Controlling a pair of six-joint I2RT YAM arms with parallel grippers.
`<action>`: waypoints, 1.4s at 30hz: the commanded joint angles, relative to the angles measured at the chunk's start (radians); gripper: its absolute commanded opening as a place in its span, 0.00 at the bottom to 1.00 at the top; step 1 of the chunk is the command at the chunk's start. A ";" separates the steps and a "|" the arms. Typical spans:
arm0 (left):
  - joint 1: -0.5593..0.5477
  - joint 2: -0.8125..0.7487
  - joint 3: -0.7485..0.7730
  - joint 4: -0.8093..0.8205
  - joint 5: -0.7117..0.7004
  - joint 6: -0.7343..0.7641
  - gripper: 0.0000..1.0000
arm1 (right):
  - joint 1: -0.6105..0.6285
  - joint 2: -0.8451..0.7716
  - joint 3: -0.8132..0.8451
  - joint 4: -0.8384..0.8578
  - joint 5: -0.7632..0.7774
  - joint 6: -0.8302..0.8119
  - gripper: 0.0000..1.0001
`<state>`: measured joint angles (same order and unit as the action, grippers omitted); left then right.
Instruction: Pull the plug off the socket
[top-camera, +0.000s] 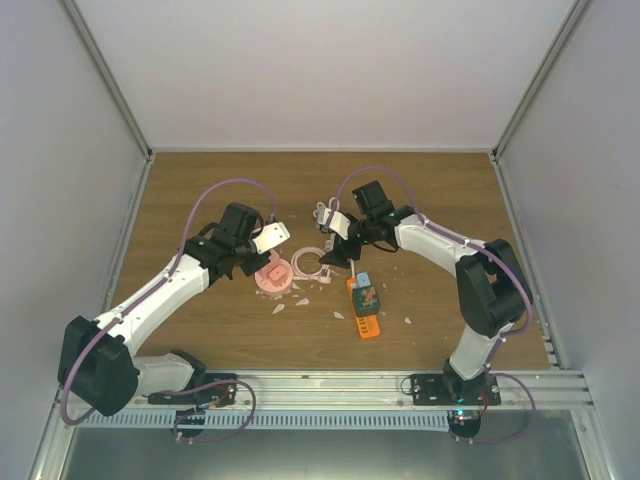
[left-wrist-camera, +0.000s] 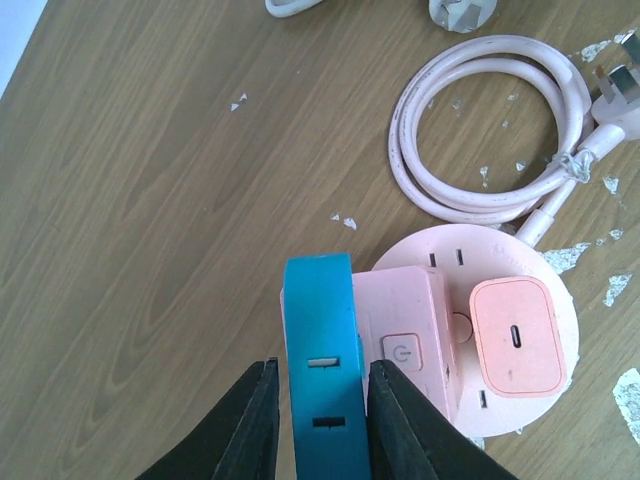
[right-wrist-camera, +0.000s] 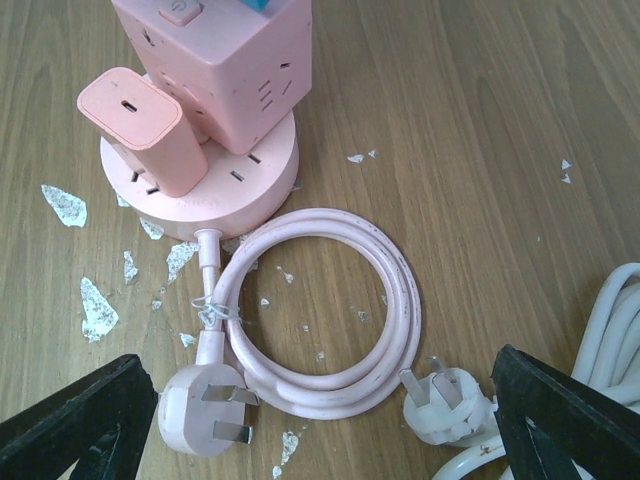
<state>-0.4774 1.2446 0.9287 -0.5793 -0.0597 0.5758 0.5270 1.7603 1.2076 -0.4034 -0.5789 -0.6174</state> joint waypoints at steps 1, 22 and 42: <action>0.008 -0.009 0.028 -0.016 0.039 -0.002 0.27 | -0.007 -0.023 -0.005 -0.001 -0.016 -0.015 0.93; 0.069 0.134 0.128 -0.129 0.179 -0.032 0.05 | -0.015 -0.083 -0.083 0.167 -0.139 0.043 0.96; 0.148 0.147 0.075 -0.111 0.278 -0.472 0.00 | 0.215 -0.050 -0.221 0.655 0.096 0.528 1.00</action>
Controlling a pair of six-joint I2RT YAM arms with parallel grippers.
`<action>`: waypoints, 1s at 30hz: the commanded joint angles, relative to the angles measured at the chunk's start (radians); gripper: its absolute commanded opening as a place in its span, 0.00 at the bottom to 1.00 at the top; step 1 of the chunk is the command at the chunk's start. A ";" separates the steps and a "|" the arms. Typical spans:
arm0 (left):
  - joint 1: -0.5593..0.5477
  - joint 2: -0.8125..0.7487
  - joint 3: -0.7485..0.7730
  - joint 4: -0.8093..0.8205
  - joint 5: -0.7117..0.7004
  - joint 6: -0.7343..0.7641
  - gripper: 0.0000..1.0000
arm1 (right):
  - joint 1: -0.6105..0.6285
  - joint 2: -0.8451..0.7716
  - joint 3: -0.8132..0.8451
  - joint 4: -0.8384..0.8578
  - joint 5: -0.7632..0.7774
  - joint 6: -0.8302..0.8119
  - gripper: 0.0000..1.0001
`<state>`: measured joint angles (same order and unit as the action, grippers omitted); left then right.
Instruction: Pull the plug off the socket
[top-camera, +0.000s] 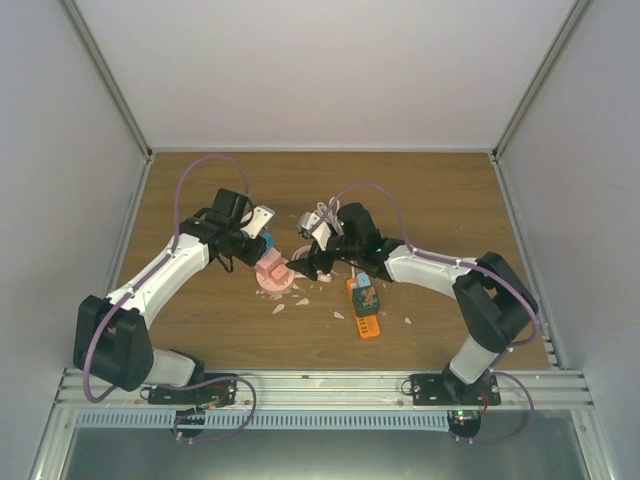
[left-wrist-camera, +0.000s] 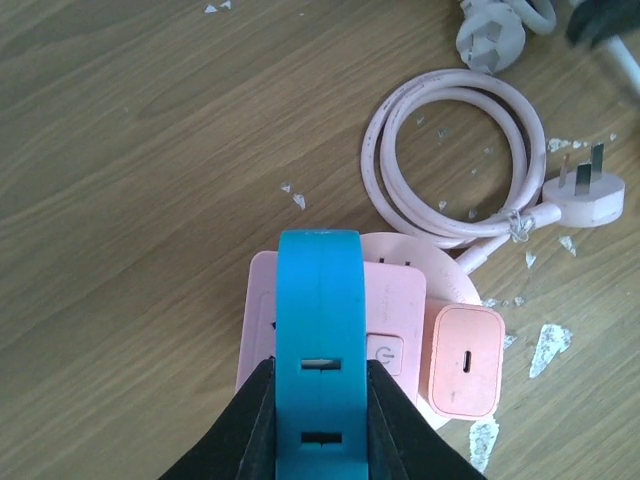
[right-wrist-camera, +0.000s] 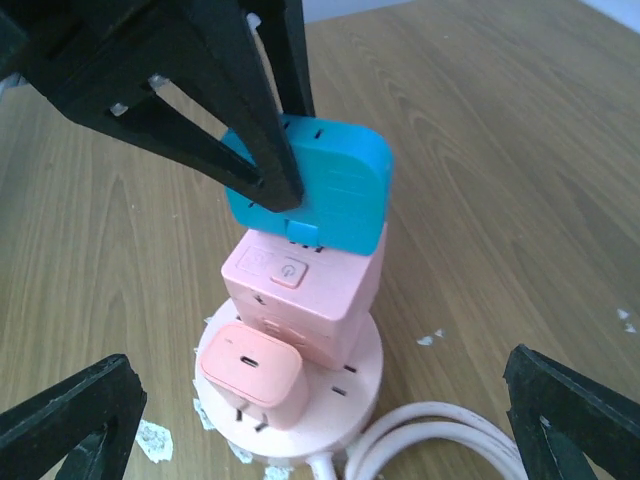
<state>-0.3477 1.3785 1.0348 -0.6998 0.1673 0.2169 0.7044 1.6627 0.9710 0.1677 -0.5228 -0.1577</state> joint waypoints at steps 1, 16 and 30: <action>0.019 0.014 -0.028 0.013 0.048 -0.129 0.00 | 0.048 0.059 0.022 0.089 0.044 0.072 0.99; 0.021 -0.026 -0.076 0.029 0.075 -0.194 0.00 | 0.152 0.227 0.110 0.179 0.159 0.102 0.97; 0.049 -0.004 -0.063 0.029 0.138 -0.201 0.00 | 0.165 0.338 0.152 0.218 0.262 0.083 0.89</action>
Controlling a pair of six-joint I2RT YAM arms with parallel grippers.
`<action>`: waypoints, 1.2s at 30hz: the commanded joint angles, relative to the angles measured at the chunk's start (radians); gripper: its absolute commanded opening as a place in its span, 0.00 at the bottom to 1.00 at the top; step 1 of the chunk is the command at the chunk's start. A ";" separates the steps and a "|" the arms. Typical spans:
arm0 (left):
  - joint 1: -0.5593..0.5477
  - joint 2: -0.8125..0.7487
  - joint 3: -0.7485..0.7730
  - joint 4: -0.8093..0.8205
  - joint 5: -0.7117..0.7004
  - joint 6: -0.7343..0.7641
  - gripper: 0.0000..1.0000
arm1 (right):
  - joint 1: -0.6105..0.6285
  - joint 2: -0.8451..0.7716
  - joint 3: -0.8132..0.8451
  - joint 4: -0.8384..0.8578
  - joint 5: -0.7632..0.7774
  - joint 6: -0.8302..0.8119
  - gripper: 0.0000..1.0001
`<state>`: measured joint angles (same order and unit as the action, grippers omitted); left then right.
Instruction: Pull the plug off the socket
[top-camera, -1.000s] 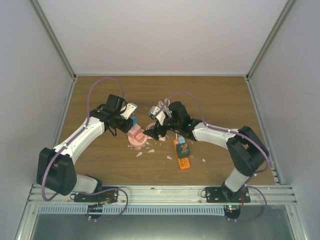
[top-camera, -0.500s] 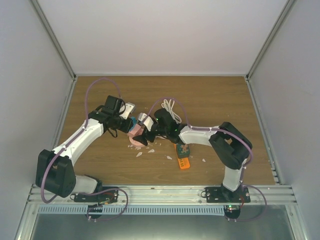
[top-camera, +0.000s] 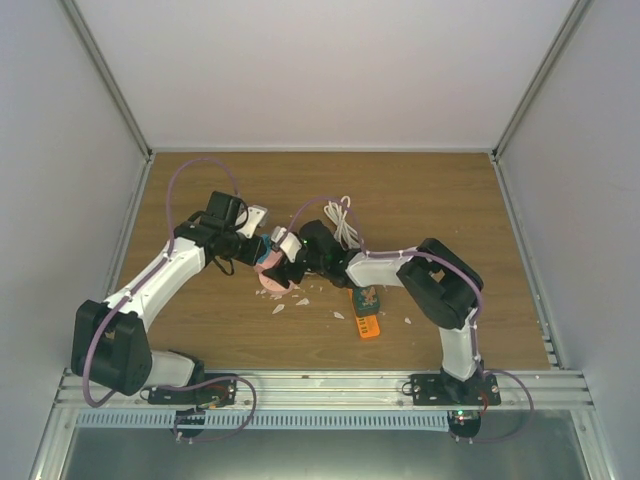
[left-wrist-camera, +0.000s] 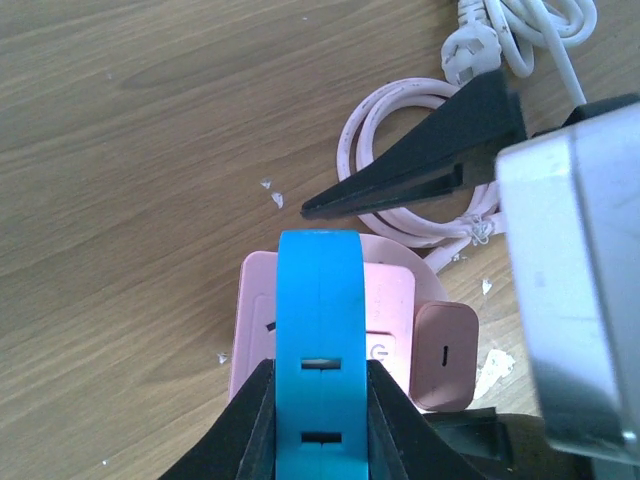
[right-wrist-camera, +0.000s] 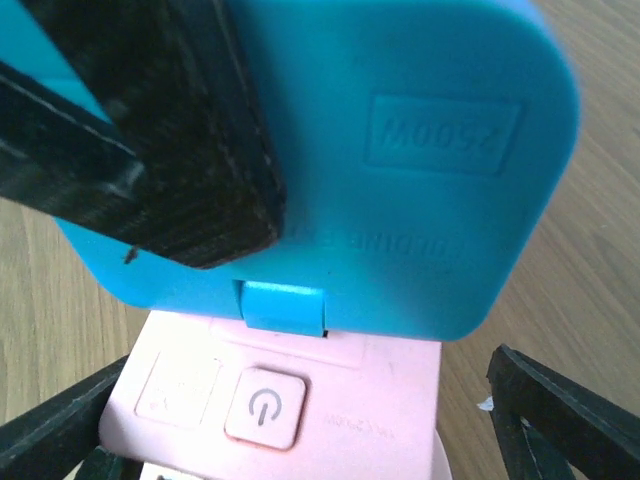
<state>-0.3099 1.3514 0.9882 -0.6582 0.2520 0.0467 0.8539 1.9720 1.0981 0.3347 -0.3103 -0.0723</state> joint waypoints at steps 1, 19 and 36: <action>0.014 0.024 -0.015 -0.014 0.058 -0.032 0.00 | 0.017 0.033 0.028 0.053 0.056 -0.004 0.88; 0.107 0.015 -0.003 -0.031 0.213 -0.024 0.00 | 0.024 0.044 0.013 0.025 0.106 -0.047 0.47; 0.215 0.008 -0.001 -0.041 0.399 -0.044 0.00 | 0.015 0.007 -0.059 0.012 0.121 -0.064 0.41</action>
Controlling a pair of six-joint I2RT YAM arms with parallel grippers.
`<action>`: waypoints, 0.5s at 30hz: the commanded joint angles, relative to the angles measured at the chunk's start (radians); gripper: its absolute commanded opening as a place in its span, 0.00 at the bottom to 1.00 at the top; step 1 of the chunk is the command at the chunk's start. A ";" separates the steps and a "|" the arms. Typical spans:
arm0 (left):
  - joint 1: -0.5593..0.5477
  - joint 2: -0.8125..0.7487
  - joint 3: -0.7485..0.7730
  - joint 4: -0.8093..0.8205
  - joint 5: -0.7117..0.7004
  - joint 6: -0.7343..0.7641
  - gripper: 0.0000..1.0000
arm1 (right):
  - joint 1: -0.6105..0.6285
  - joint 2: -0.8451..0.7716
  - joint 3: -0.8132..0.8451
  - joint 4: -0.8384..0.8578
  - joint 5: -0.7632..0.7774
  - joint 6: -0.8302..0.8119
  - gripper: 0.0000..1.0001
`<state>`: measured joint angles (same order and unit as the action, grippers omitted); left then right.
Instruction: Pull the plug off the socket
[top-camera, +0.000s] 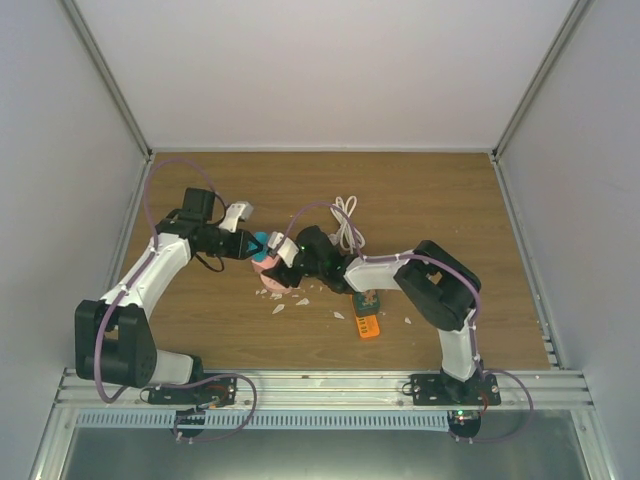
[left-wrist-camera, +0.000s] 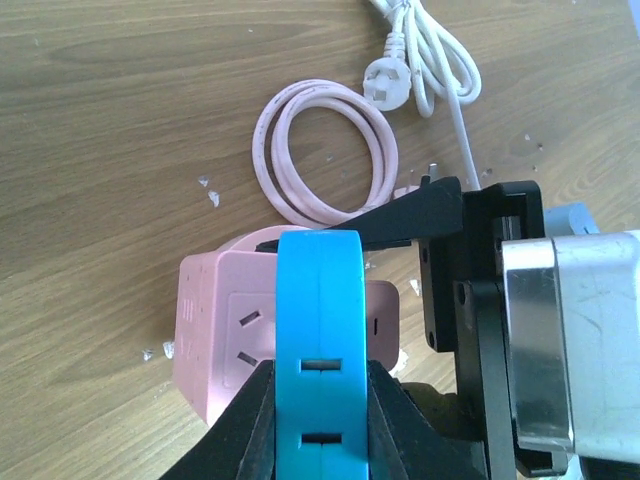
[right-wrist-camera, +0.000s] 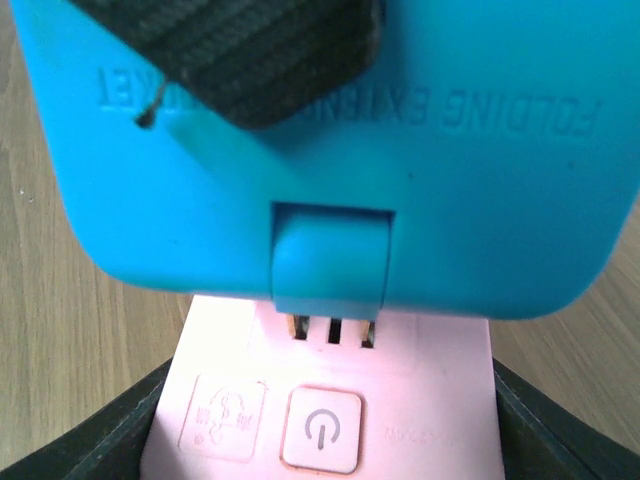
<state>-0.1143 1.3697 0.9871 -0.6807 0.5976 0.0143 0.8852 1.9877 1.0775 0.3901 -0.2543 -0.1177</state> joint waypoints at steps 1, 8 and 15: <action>0.024 -0.009 0.000 -0.020 0.052 -0.012 0.00 | -0.017 -0.010 -0.041 -0.043 0.063 -0.018 0.41; 0.062 -0.004 0.025 -0.041 0.100 -0.012 0.00 | -0.025 -0.038 -0.045 -0.055 0.044 -0.012 0.50; 0.102 -0.012 0.064 -0.059 0.189 0.008 0.00 | -0.026 -0.098 -0.031 -0.080 -0.006 -0.019 0.86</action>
<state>-0.0418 1.3697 1.0046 -0.7330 0.6964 0.0105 0.8719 1.9526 1.0569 0.3504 -0.2478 -0.1238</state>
